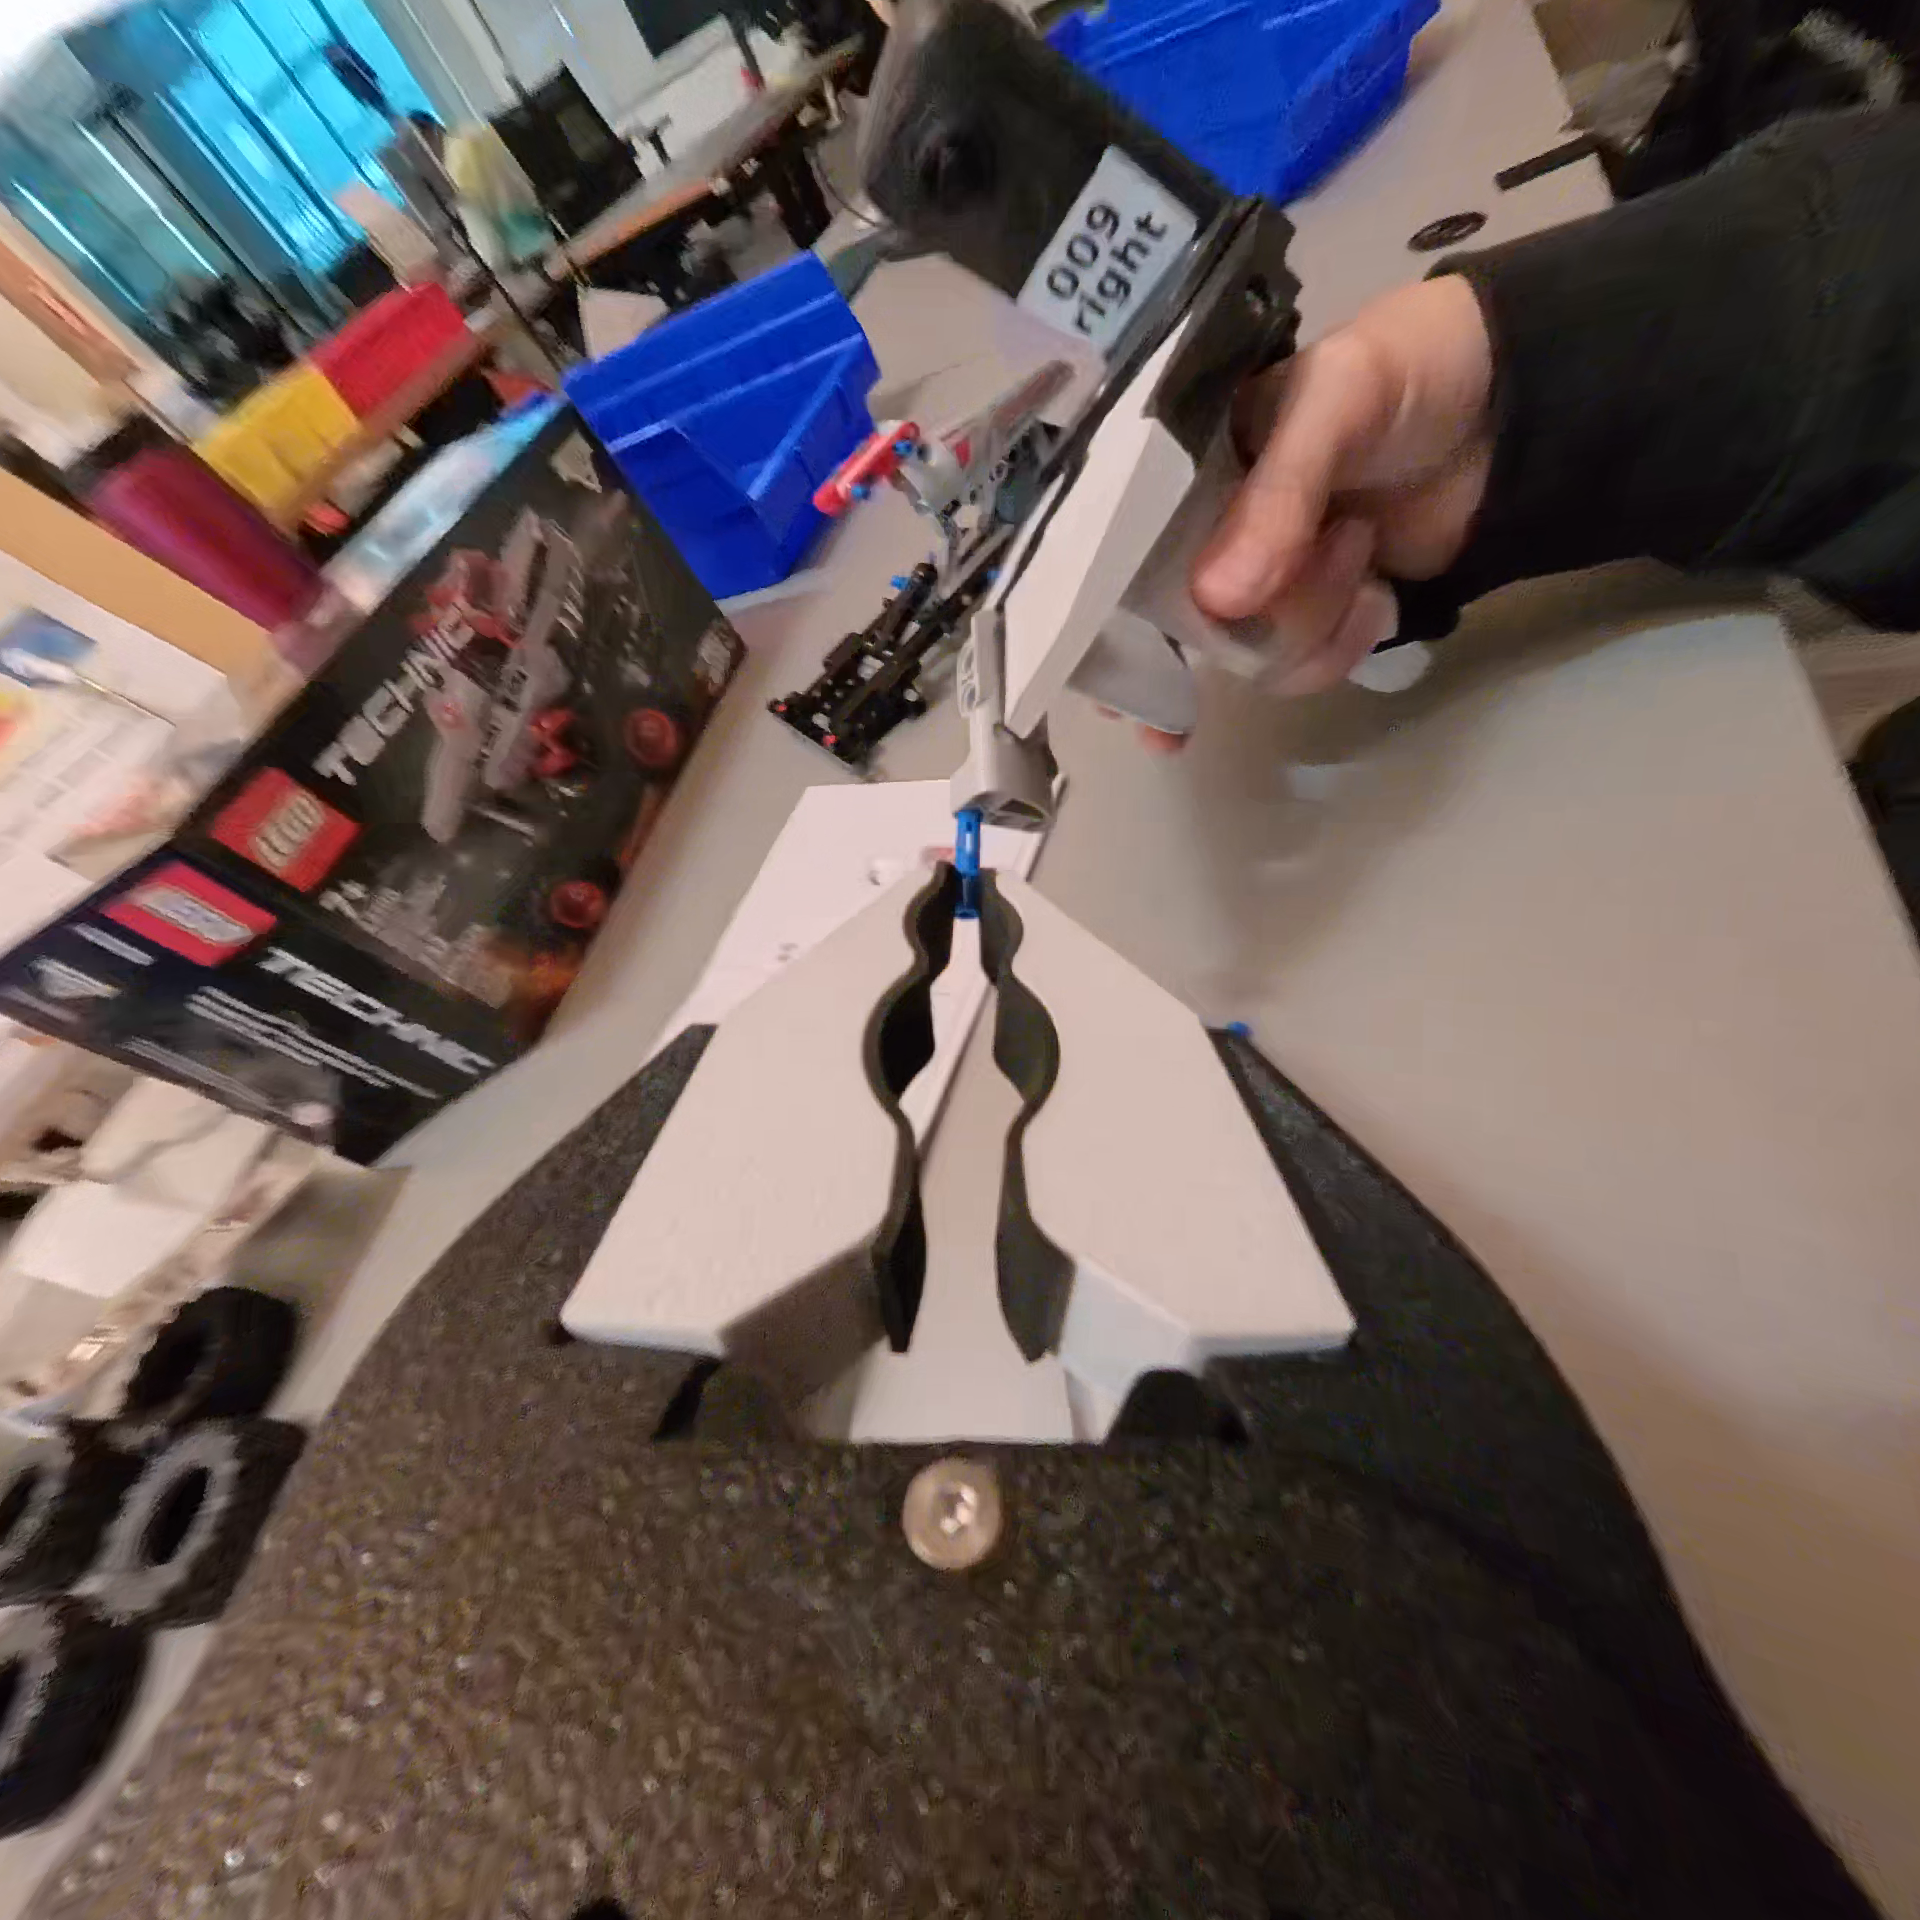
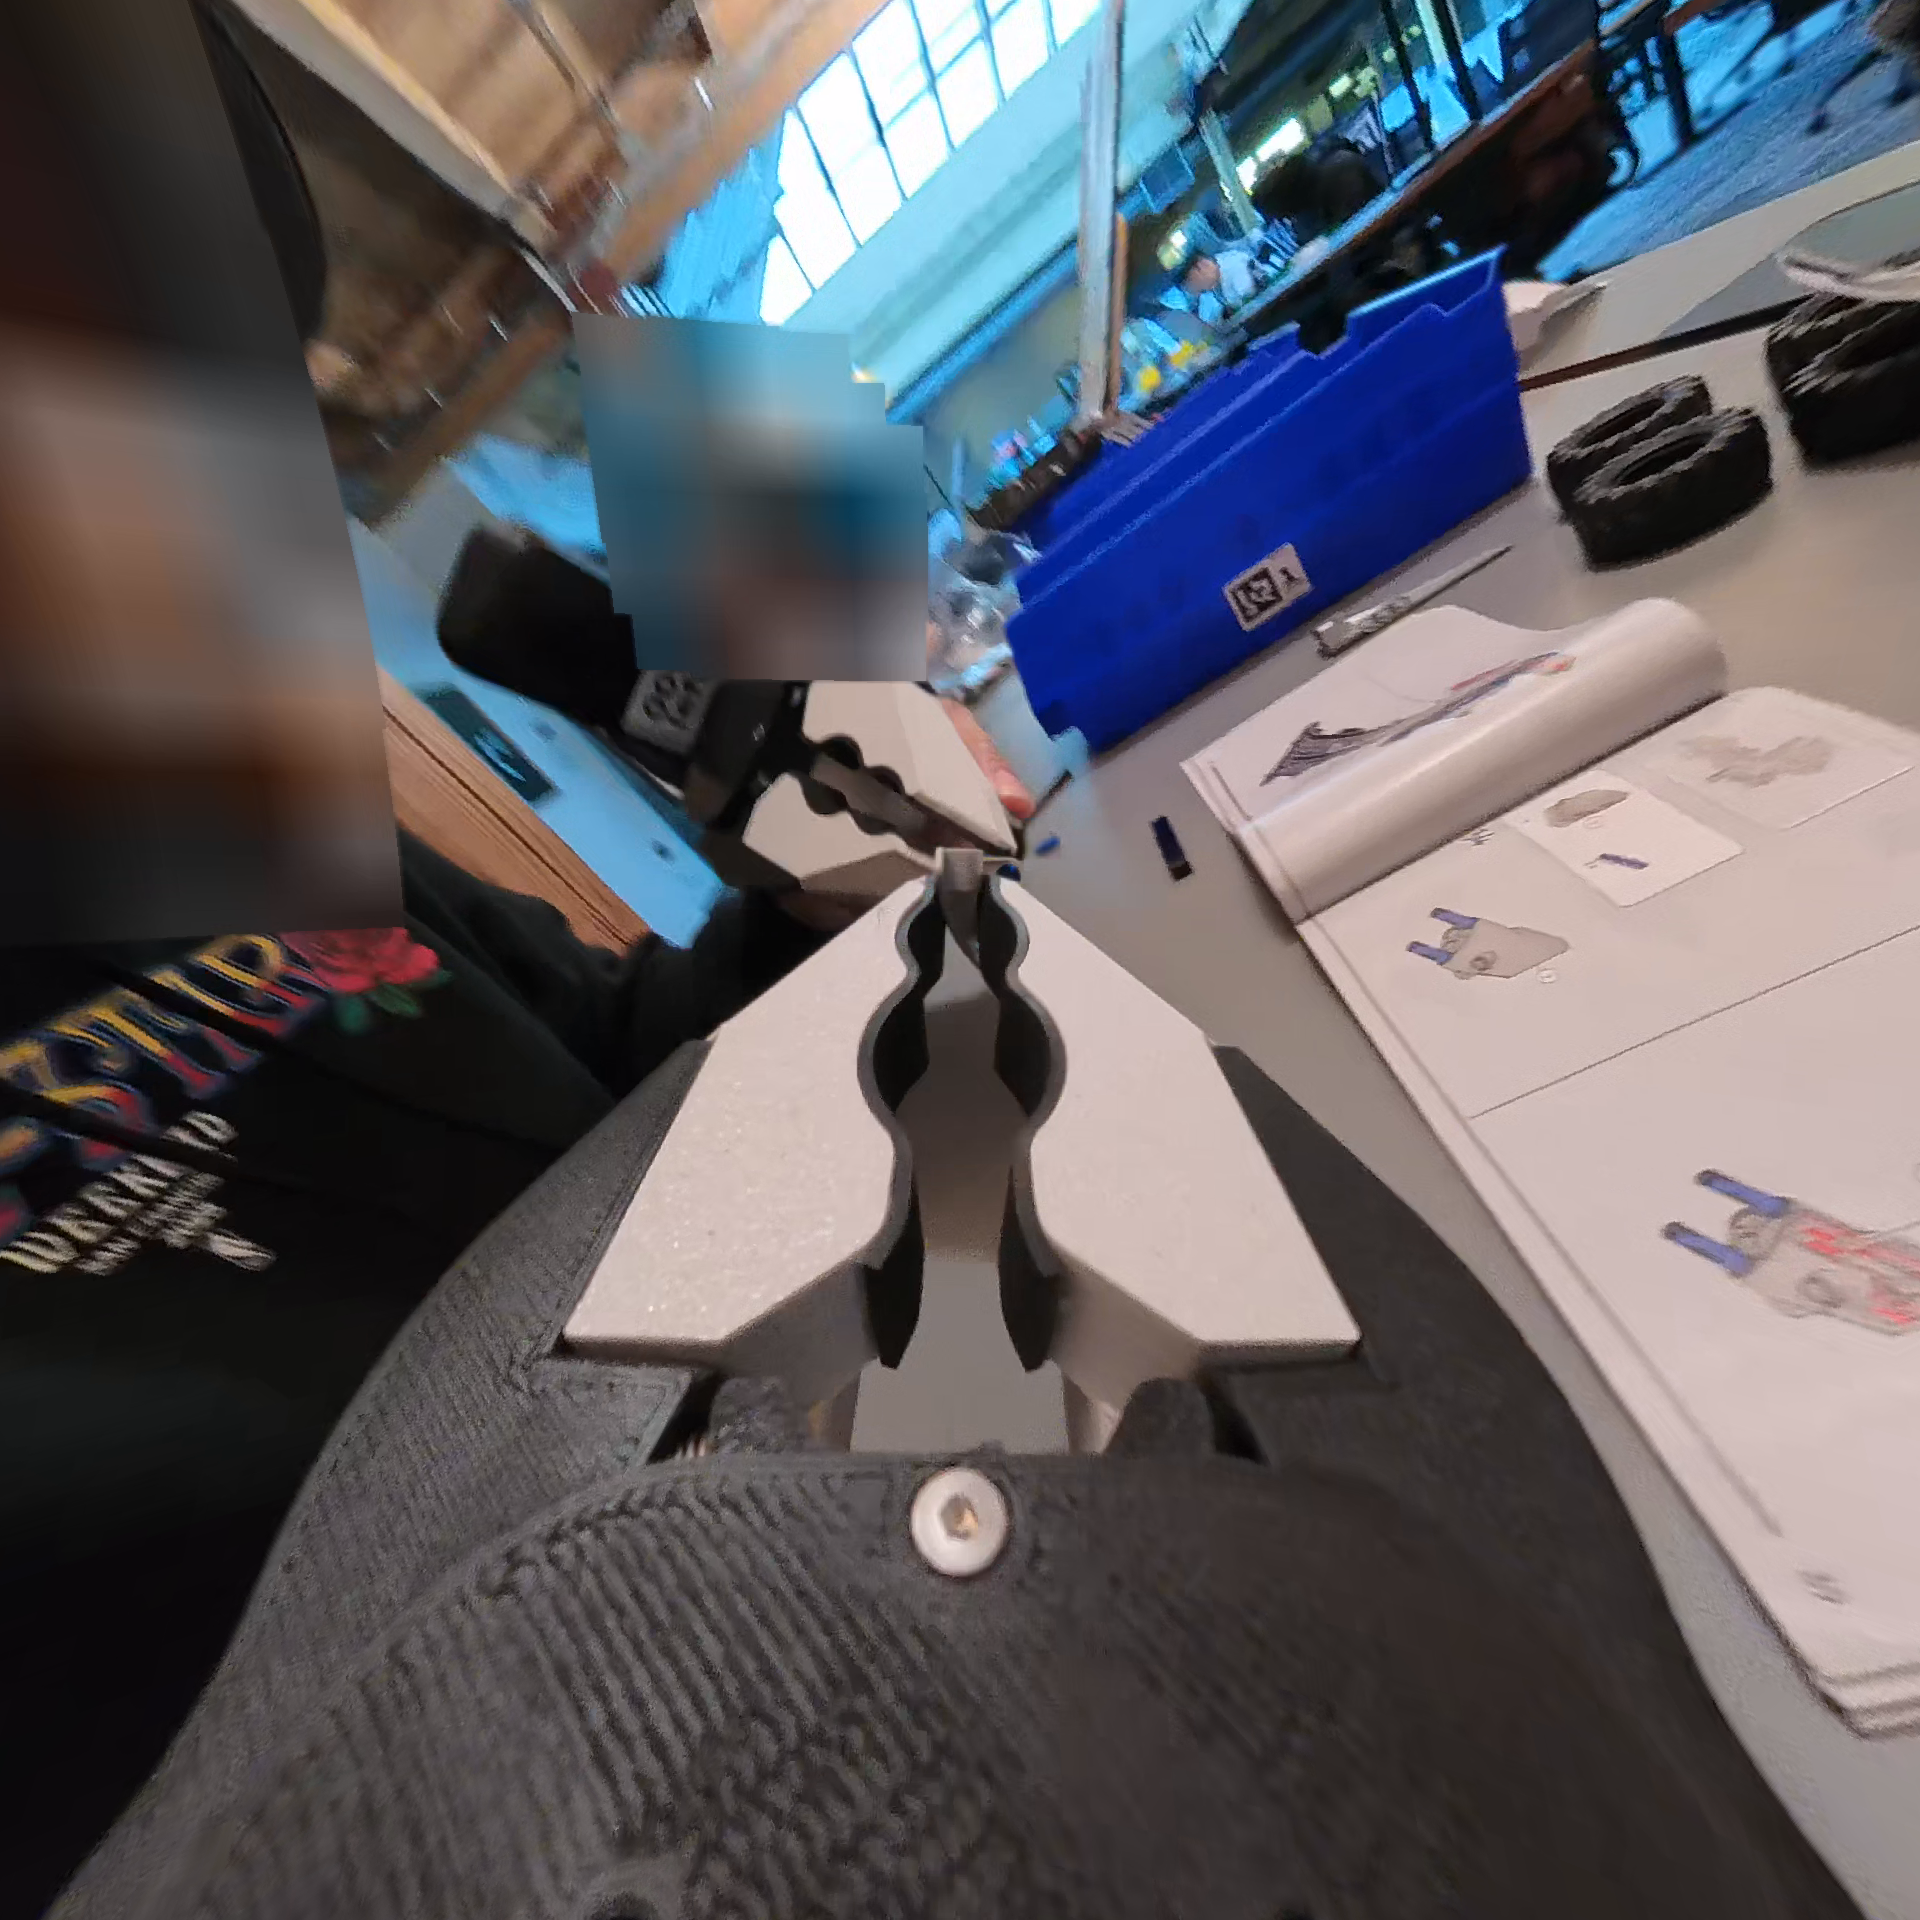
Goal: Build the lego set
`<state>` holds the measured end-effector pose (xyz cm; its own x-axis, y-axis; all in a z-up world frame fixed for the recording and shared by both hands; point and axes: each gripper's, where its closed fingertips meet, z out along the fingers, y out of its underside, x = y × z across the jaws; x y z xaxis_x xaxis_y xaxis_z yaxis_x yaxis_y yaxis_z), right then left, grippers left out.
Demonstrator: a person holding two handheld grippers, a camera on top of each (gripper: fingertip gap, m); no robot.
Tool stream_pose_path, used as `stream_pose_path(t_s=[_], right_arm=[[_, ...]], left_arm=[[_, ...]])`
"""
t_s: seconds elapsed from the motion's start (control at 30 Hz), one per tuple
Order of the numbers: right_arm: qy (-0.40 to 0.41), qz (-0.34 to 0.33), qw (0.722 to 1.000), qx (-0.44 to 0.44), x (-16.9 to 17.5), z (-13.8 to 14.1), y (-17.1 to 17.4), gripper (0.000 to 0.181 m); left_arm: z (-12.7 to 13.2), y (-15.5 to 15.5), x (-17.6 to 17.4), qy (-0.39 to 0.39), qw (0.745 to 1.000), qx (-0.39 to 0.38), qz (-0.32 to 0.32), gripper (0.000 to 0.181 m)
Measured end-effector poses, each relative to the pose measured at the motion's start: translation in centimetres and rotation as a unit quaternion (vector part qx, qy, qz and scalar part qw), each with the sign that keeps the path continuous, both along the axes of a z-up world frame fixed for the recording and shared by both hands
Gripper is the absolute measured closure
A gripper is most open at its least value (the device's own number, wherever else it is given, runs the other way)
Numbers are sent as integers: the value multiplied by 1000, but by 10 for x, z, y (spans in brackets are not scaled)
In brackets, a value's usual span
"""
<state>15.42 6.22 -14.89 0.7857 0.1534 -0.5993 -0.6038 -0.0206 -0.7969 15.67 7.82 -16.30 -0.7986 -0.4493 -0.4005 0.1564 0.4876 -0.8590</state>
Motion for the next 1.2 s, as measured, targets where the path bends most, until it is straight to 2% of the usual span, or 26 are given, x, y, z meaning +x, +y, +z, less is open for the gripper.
stream_pose_path(t_s=[0.07,0.17,0.37,0.5,0.63,0.73,0.93,1.07,1.2], right_arm=[[50,17,998,27,1,-1,-2,177],[81,38,994,70,-3,8,-1,176],[81,49,992,82,-9,17,0,176],[13,21,1000,16,-7,7,1,176],[-86,-11,995,-56,-6,0,2,176],[-139,-17,981,-135,-7,-18,3,176],[-110,-22,966,-231,2,-58,-4,176],[-102,-14,969,-225,1,-61,-4,176],[-89,-18,972,-218,7,-63,-9,177]], left_arm=[[0,-1,-1,13,1000,-7,-2,180],[3,-1,-3,86,993,-83,-20,180],[10,-4,-8,162,973,-159,-51,180],[2,2,-4,77,996,-32,-4,180],[-5,2,-2,40,998,36,24,180],[-23,2,-2,89,995,49,20,180],[-98,13,-10,270,955,121,39,180],[-101,12,-11,309,946,86,37,178],[-100,10,-10,304,950,71,34,176]])
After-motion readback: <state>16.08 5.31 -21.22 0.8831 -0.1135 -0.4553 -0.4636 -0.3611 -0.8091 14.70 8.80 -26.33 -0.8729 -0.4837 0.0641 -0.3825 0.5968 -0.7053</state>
